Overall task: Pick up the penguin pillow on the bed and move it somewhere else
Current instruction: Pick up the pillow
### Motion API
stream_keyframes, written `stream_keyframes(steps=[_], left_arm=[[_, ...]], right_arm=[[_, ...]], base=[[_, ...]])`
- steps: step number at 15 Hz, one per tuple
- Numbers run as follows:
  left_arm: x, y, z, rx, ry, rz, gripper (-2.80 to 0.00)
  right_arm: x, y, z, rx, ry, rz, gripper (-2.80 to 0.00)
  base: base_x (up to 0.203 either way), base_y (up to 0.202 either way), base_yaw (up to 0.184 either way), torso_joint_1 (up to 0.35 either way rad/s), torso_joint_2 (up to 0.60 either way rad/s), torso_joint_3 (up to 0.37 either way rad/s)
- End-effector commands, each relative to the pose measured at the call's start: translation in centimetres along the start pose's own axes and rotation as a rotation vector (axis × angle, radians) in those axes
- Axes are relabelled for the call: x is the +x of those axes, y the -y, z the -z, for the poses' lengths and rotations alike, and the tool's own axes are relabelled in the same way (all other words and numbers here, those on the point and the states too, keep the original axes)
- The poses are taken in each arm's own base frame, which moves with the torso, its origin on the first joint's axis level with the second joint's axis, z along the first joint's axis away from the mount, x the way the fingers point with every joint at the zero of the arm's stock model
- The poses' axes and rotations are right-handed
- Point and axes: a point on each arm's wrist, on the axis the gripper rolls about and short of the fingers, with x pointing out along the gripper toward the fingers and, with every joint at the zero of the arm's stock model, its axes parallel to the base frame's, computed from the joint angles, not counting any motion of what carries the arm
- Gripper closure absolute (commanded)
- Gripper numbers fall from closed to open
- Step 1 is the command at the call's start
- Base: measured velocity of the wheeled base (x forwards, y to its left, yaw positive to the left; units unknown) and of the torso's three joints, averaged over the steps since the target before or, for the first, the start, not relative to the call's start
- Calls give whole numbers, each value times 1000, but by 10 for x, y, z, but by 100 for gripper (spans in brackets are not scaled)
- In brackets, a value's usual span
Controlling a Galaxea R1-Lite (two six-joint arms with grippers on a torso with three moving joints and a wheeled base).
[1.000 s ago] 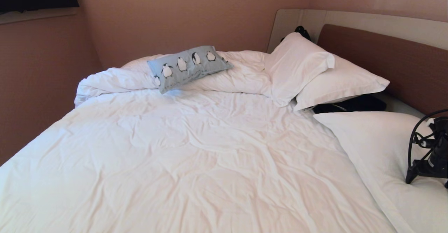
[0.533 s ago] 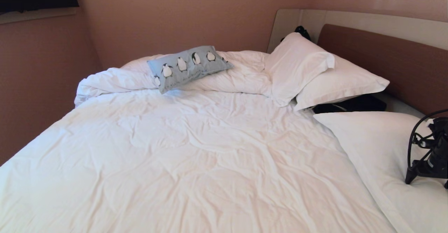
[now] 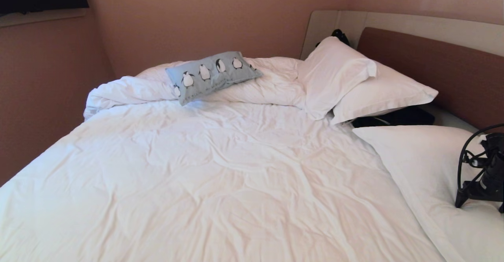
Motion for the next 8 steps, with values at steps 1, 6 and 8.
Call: stream_keyframes(steps=[1, 6, 8], left_arm=[[0, 0, 0, 0, -1, -1, 0], [0, 0, 0, -1, 0, -1, 0], [0, 0, 0, -1, -1, -1, 0]], right_arm=[[0, 0, 1, -1, -4, 0, -280], [-3, 0, 0, -2, 2, 2, 0], [-4, 0, 0, -2, 3, 2, 0]], base=[[0, 0, 0, 0, 0, 0], [0, 0, 0, 0, 0, 0], [0, 0, 0, 0, 0, 0]])
